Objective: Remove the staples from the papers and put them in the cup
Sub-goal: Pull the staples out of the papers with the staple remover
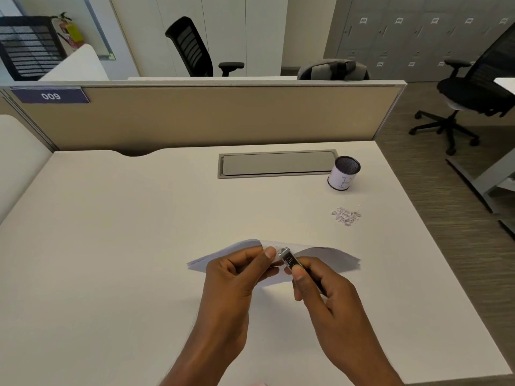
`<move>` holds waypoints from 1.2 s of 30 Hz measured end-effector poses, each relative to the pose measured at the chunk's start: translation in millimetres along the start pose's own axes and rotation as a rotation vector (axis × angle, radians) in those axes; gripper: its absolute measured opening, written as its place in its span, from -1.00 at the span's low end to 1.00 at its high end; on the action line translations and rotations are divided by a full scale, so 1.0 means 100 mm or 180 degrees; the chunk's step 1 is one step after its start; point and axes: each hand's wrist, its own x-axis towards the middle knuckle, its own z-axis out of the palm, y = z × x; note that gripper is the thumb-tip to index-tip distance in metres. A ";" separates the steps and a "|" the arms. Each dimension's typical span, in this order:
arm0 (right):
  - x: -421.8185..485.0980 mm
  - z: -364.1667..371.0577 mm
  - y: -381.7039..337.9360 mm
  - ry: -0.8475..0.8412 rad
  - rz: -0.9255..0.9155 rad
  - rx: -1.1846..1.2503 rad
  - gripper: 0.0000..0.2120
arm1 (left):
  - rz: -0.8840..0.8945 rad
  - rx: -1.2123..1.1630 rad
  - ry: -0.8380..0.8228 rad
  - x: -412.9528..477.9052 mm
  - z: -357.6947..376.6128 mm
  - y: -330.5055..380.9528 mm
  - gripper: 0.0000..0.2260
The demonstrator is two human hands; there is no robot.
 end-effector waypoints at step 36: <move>0.02 -0.04 0.05 -0.0815 0.1838 0.3658 -0.65 | 0.0830 0.0610 -0.0088 -0.08 0.03 -0.08 -0.80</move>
